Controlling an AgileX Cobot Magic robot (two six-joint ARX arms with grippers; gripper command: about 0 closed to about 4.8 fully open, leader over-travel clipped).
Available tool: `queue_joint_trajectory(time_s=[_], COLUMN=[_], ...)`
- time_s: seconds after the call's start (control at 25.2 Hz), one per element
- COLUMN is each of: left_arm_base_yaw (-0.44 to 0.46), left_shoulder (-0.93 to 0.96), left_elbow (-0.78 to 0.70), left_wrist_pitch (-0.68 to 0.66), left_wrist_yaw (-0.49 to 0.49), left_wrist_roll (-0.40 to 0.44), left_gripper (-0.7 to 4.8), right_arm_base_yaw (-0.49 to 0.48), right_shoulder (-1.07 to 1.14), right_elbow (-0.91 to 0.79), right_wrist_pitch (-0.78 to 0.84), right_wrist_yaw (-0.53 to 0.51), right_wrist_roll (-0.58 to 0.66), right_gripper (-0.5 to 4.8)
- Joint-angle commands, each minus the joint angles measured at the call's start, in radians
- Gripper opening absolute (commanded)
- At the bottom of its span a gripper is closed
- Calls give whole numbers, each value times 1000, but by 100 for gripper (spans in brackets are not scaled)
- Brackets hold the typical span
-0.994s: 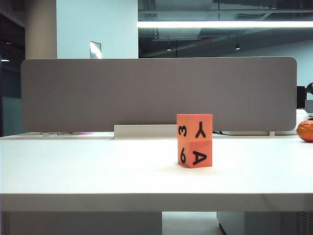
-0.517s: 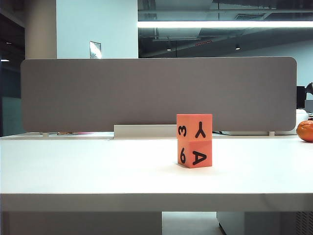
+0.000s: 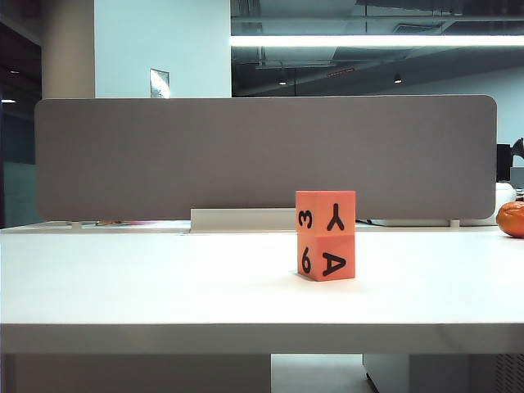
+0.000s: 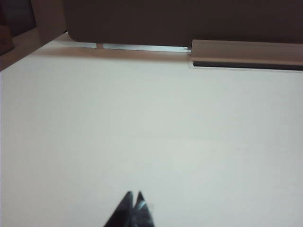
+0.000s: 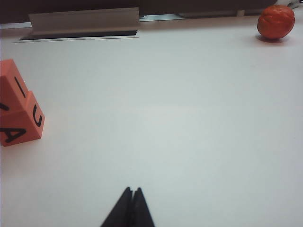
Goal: Stack one letter block on top of another letter block.
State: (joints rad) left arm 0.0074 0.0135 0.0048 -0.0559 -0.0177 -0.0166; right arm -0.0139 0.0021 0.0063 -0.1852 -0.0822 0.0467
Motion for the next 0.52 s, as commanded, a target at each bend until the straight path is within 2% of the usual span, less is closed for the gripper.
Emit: queue_joint_trajectory(time_s=[0.04,0.52], left_arm_base_yaw=[1,0], left_shoulder=[-10,-10], left_elbow=[3,3], left_wrist_pitch=[13,9], left_wrist_yaw=[2,7], left_wrist_roll=[2,2], left_gripper=[-5,-5], right_arm_base_yaw=[0,0], right_shoulder=[-1,-1], right_elbow=[-4,-4], right_wrist_pitch=[9,10], right_wrist_yaw=[2,2], right_wrist_roll=[-2,-2], right_gripper=[0,0])
